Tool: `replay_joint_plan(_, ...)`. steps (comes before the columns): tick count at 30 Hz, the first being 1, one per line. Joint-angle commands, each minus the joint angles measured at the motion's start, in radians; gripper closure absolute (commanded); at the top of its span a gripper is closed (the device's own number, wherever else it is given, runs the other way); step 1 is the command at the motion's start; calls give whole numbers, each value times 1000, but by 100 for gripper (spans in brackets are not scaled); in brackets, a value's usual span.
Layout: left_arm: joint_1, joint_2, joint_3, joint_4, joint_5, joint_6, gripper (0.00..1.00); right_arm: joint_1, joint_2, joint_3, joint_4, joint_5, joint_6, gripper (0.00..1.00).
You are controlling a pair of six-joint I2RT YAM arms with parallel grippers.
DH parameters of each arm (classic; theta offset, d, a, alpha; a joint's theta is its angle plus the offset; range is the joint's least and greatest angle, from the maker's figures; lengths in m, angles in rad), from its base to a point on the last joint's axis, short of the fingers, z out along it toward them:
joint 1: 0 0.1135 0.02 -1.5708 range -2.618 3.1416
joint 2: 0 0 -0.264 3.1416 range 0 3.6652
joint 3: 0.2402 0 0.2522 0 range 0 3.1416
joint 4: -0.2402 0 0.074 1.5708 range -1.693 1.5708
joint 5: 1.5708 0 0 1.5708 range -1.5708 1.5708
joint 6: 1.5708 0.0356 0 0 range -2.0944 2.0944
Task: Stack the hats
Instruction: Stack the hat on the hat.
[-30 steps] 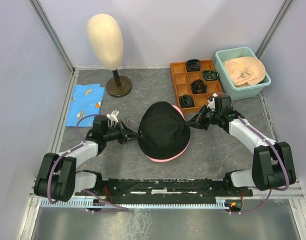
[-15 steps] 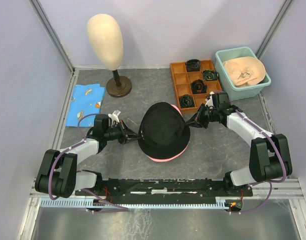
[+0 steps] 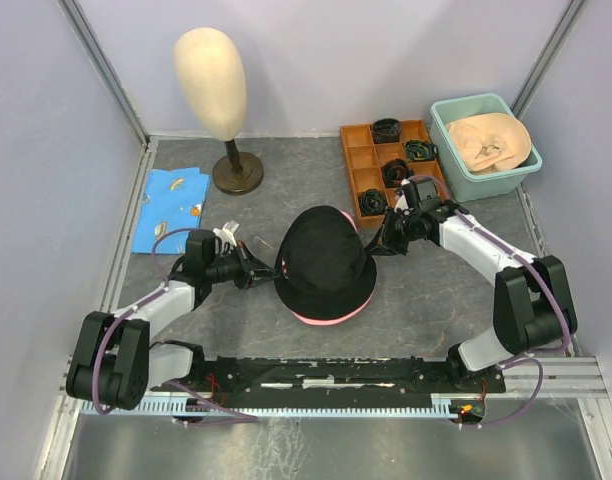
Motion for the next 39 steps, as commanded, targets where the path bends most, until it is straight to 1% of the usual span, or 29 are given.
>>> replay_joint_plan(1,7,12,-28,-140,-122,86,97,-11,56,-25,-101,309,-97,100)
replay_joint_plan(6,6,-15,-31,-137,-119,65,97,-11,30,-25,-104,305,-108,99)
replay_joint_plan(8,7,-35,-29,-139,-119,51,97,-11,6,-19,-108,299,-110,90)
replay_joint_plan(10,7,-58,-24,-147,-120,38,95,-11,-16,-9,-116,298,-113,83)
replay_joint_plan(13,7,-94,-6,-169,-121,22,85,-12,-34,8,-129,300,-116,67)
replay_joint_plan(15,7,-118,21,-198,-131,18,78,-12,-38,21,-136,299,-117,60)
replay_joint_plan(16,7,-130,37,-217,-139,17,74,-11,-39,26,-136,299,-115,59)
replay_joint_plan(21,8,-155,129,-282,-156,18,59,-12,-49,44,-151,303,-110,58)
replay_joint_plan(25,8,-171,193,-316,-159,7,53,-16,-86,26,-165,279,-92,58)
replay_joint_plan(30,48,-201,297,-411,-195,21,51,-22,-154,-11,-172,235,-61,58)
replay_joint_plan(33,59,-181,396,-470,-239,56,51,-32,-192,-19,-186,222,-45,58)
replay_joint_plan(36,59,-120,477,-455,-240,64,51,-42,-224,-17,-201,216,-35,58)
replay_joint_plan(39,59,-50,557,-406,-195,63,51,-50,-237,-6,-217,203,-39,58)
